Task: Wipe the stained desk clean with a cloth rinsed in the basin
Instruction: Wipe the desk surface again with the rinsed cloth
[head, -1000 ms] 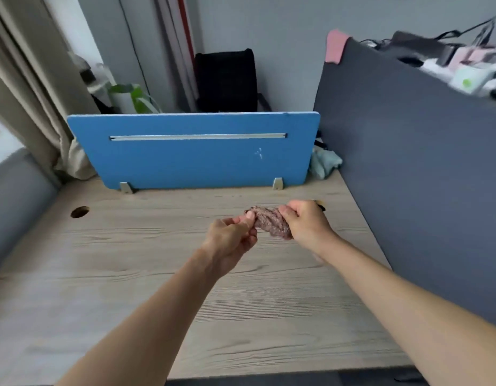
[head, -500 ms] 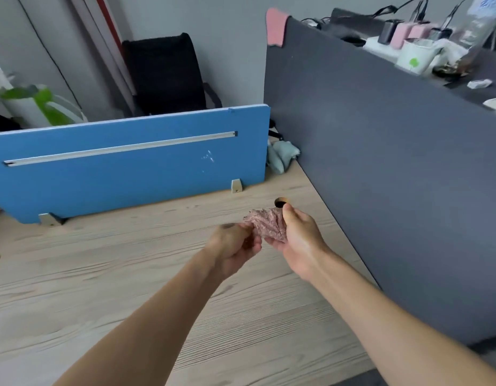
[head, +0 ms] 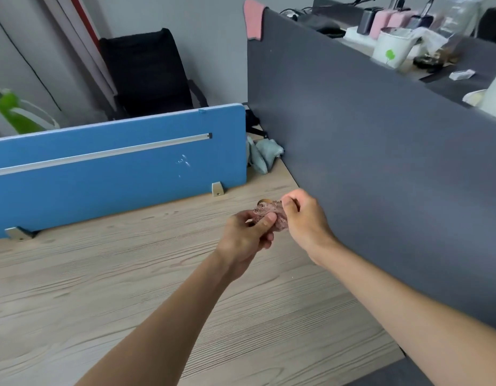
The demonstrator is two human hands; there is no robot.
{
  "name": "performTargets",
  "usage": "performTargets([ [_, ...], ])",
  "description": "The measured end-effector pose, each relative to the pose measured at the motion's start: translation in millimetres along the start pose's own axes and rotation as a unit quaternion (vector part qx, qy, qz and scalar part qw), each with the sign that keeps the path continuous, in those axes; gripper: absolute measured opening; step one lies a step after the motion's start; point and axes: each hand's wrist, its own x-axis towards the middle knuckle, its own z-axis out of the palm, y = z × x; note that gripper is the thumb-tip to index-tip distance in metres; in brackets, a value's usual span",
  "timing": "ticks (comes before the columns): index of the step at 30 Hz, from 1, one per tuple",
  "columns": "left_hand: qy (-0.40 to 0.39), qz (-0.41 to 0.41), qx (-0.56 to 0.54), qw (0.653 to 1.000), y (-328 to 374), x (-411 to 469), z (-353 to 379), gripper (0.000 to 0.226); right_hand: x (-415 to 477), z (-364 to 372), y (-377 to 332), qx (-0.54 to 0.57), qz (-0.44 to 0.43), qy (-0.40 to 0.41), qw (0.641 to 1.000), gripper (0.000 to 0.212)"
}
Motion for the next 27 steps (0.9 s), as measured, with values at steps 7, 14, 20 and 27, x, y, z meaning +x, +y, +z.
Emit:
performTargets([
  [7,0.038,-0.199,-0.131,0.97,1,9,17,0.014,42,-24,14,0.264,0.207,0.073,0.939,0.025],
  [14,-0.12,-0.028,0.082,0.989,9,8,35,0.037,21,-37,12,0.285,0.225,-0.073,0.929,0.012],
  [20,-0.021,0.01,0.06,0.998,3,13,36,0.013,18,-53,19,0.125,0.095,-0.139,0.978,0.008],
  [27,-0.019,-0.046,-0.089,0.995,-2,19,41,0.021,22,-56,23,0.068,0.052,-0.162,0.983,0.016],
])
